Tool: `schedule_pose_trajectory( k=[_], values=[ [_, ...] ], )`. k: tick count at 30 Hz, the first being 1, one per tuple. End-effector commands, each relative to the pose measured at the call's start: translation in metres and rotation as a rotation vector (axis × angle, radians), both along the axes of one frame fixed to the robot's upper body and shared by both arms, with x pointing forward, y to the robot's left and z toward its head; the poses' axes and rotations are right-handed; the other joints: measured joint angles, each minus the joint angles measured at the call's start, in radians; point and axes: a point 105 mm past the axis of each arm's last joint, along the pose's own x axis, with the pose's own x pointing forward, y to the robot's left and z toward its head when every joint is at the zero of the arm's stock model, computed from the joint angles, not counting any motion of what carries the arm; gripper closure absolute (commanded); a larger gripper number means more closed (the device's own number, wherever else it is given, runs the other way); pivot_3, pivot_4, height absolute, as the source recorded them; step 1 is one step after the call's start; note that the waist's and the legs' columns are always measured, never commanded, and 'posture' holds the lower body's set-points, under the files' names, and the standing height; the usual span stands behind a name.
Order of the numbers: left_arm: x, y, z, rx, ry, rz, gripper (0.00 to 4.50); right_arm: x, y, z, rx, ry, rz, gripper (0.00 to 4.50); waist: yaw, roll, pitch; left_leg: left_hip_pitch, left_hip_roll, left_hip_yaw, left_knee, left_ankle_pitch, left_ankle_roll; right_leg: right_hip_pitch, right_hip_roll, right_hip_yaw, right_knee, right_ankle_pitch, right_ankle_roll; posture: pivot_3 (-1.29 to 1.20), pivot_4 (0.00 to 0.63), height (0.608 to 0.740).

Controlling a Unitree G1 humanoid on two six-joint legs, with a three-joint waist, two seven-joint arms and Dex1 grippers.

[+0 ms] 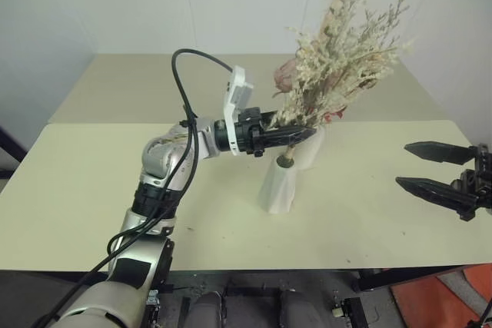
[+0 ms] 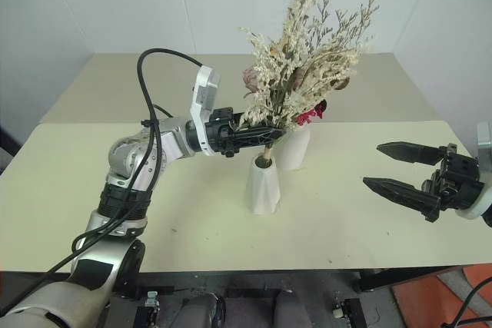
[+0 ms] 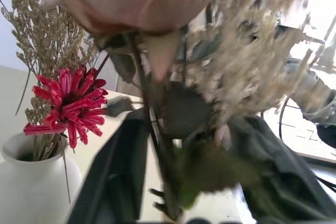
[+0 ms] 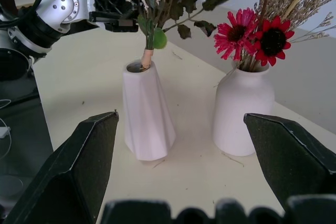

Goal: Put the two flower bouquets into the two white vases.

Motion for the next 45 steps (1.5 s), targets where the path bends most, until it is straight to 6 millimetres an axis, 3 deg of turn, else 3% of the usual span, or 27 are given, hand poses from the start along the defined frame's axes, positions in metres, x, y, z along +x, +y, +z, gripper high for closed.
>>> schedule_pose_trajectory(
  k=[1, 3, 10, 15, 20, 26, 30, 36, 45],
  values=[
    [-0.011, 0.014, 0.006, 0.036, -0.059, -0.017, 0.62, -0.002, -0.002, 0.014, -0.007, -0.07, -0.016, 0.0, -0.002, 0.0, 0.0, 0.0, 0.0, 0.0, 0.0, 0.0, 0.0, 0.0, 0.0, 0.0, 0.0, 0.0, 0.0, 0.0, 0.15, 0.74],
    [-0.014, 0.023, 0.002, 0.083, -0.066, -0.015, 0.02, -0.001, -0.002, 0.013, -0.009, -0.07, -0.017, 0.0, -0.002, 0.0, 0.0, 0.001, 0.0, 0.0, 0.0, 0.0, 0.0, 0.0, 0.0, 0.0, 0.0, 0.0, 0.0, 0.0, 0.15, 0.74],
    [-0.029, 0.067, -0.018, 0.264, -0.067, 0.001, 0.02, 0.003, -0.001, 0.012, -0.013, -0.068, -0.012, 0.0, -0.001, 0.0, 0.0, 0.0, 0.001, 0.0, 0.0, 0.0, 0.0, 0.0, 0.0, 0.0, 0.0, 0.0, 0.0, 0.0, 0.15, 0.74],
    [-0.026, 0.102, -0.021, 0.318, -0.068, 0.127, 0.02, 0.008, 0.0, 0.01, -0.016, -0.064, -0.007, 0.0, 0.001, 0.0, 0.0, 0.001, 0.001, 0.0, 0.0, 0.0, 0.0, 0.0, 0.0, 0.0, 0.0, -0.002, 0.003, 0.0, 0.15, 0.74],
    [-0.022, 0.149, -0.012, 0.366, -0.121, 0.256, 0.02, 0.015, 0.0, 0.008, -0.023, -0.056, 0.001, 0.0, -0.001, 0.0, 0.0, 0.001, 0.001, 0.001, 0.0, 0.0, 0.0, 0.0, 0.0, 0.0, 0.0, -0.002, 0.002, 0.0, 0.15, 0.74],
    [-0.032, 0.18, 0.013, 0.333, -0.194, 0.336, 0.02, 0.026, 0.0, 0.005, -0.029, -0.057, -0.004, 0.0, 0.0, 0.0, 0.0, 0.0, 0.002, 0.001, -0.001, 0.0, 0.0, -0.001, 0.0, 0.0, -0.001, -0.002, 0.002, 0.0, 0.15, 0.74],
    [-0.041, 0.19, 0.015, 0.331, -0.201, 0.362, 0.02, 0.03, 0.001, 0.005, -0.031, -0.057, 0.004, 0.0, 0.0, 0.0, 0.0, 0.0, 0.002, 0.002, -0.001, 0.0, 0.001, -0.001, 0.0, 0.0, -0.001, -0.002, 0.001, 0.0, 0.15, 0.74],
    [-0.061, 0.187, 0.006, 0.342, -0.183, 0.348, 0.02, 0.037, 0.002, 0.004, -0.027, -0.058, 0.004, 0.0, 0.0, 0.0, 0.0, 0.001, 0.003, 0.002, -0.001, 0.0, 0.001, -0.001, 0.0, 0.0, 0.0, -0.001, 0.0, 0.0, 0.15, 0.74],
    [-0.065, 0.184, 0.006, 0.333, -0.174, 0.357, 0.02, 0.039, 0.001, 0.004, -0.04, -0.06, -0.004, 0.0, 0.001, 0.001, 0.0, 0.001, 0.003, 0.002, -0.001, 0.0, 0.001, -0.001, 0.0, 0.0, -0.001, -0.001, -0.001, 0.0, 0.15, 0.74]
  ],
)
